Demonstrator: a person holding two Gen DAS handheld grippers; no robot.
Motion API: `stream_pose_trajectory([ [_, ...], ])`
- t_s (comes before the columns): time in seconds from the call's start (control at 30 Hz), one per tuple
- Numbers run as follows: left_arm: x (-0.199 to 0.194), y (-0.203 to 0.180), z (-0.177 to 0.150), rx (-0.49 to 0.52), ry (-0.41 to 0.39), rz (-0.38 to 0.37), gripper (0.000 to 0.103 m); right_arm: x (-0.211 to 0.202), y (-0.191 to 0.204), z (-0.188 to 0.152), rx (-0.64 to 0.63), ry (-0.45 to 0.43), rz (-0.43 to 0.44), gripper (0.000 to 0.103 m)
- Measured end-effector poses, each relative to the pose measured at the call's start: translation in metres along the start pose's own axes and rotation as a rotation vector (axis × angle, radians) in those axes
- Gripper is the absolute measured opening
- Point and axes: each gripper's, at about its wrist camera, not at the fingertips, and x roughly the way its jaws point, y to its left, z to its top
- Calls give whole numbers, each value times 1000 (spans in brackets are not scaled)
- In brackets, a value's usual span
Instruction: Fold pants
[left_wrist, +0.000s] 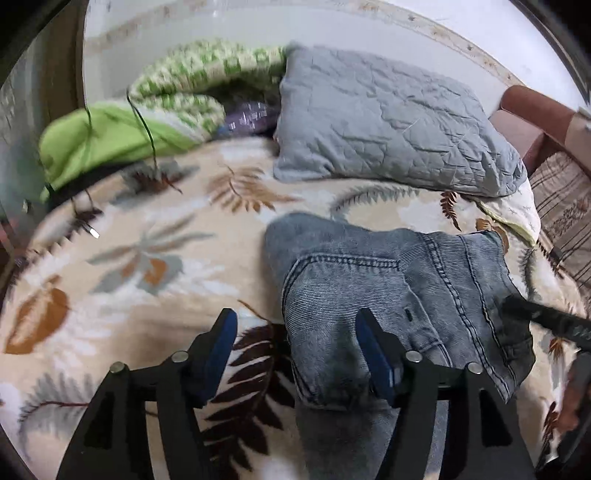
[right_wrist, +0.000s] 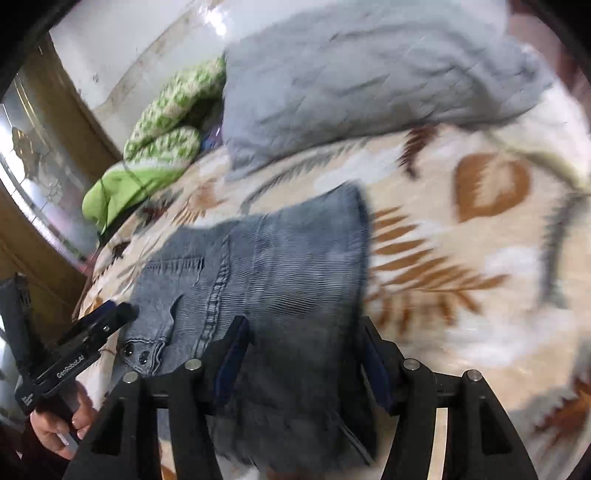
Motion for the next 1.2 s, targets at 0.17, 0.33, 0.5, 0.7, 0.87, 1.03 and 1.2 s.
stream_pose_trajectory([
  [0.17, -45, -20, -8, 103, -136, 116, 84, -60, 10, -14, -50, -166, -44, 63],
  [0.33, -81, -39, -18, 148, -175, 170, 93, -101, 45, -42, -144, -258, -67, 64],
  [0.5, -122, -45, -35, 128, -204, 160, 97, -129, 67, -74, -133, -322, -53, 64],
  [0.7, -163, -41, -39, 80, -243, 158, 100, -150, 84, -98, -149, -385, -37, 65],
  [0.87, -181, -41, -39, 74, -280, 169, 103, -167, 88, -108, -137, -443, -24, 67],
  [1.03, -185, -41, -40, 59, -291, 177, 103, -174, 90, -111, -159, -485, -35, 68],
  [1.2, -183, -39, -41, 44, -290, 186, 103, -166, 86, -110, -172, -469, -50, 68],
])
